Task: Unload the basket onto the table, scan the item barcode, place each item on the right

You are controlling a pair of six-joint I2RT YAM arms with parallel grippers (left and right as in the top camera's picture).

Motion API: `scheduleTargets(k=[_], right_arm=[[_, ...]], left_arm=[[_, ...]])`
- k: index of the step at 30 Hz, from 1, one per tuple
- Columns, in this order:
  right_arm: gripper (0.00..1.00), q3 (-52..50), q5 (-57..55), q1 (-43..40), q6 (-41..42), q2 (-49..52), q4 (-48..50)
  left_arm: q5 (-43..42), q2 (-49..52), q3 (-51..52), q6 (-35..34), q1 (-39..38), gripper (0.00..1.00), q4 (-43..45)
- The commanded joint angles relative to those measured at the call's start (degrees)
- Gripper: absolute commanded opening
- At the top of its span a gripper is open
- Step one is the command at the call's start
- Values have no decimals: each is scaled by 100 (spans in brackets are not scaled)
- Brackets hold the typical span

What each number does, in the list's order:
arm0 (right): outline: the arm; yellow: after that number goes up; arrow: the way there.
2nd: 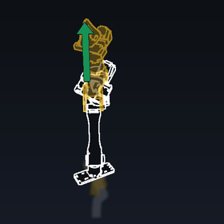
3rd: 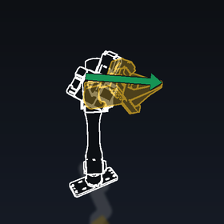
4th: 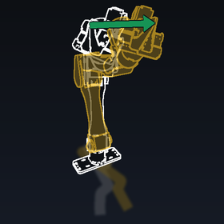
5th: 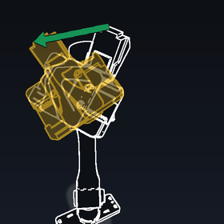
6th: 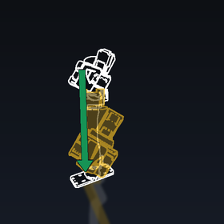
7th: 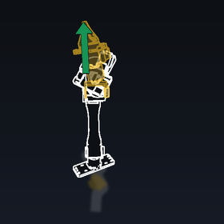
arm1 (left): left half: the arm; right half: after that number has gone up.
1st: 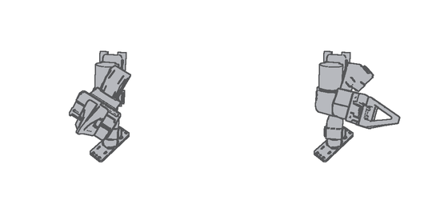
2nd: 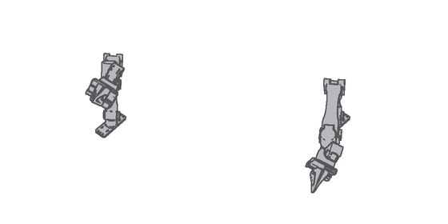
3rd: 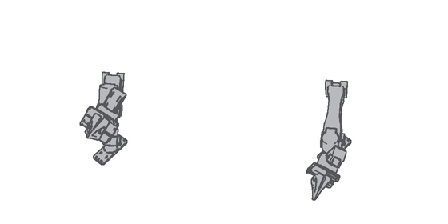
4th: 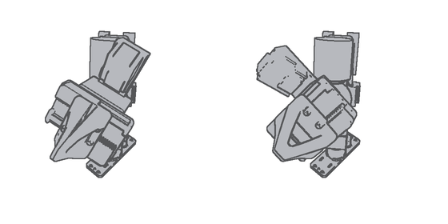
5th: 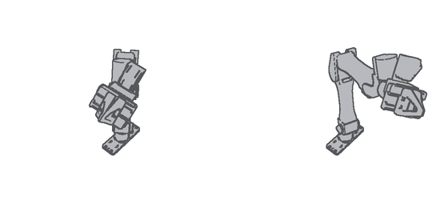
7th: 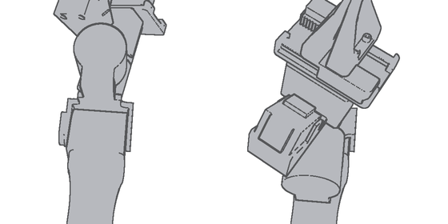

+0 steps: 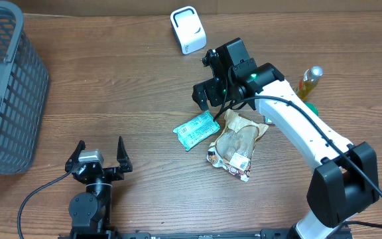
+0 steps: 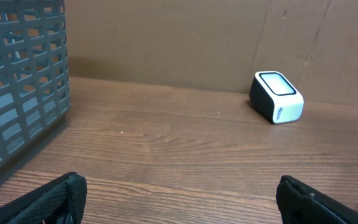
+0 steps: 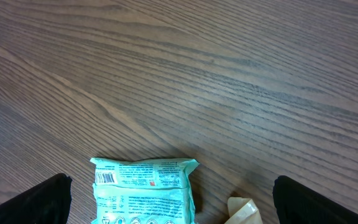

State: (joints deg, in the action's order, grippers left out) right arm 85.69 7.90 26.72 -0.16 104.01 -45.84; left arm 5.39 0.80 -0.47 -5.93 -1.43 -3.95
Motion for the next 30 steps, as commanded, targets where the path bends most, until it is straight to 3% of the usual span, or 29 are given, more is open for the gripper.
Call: scheduleTargets(k=[1, 10, 21, 30], right_arm=[[100, -24, -35, -13, 17, -11, 37], [100, -24, -107, -11, 15, -348, 35], [100, -24, -988, -68, 15, -2684, -129], [100, -98, -977, -940, 17, -4511, -1119]], left_arm=[[-48, -59, 20, 81, -4, 100, -9], [-48, -59, 20, 81, -4, 100, -9], [-48, -59, 20, 81, -4, 100, -9], [-48, -59, 20, 81, -4, 100, -9]])
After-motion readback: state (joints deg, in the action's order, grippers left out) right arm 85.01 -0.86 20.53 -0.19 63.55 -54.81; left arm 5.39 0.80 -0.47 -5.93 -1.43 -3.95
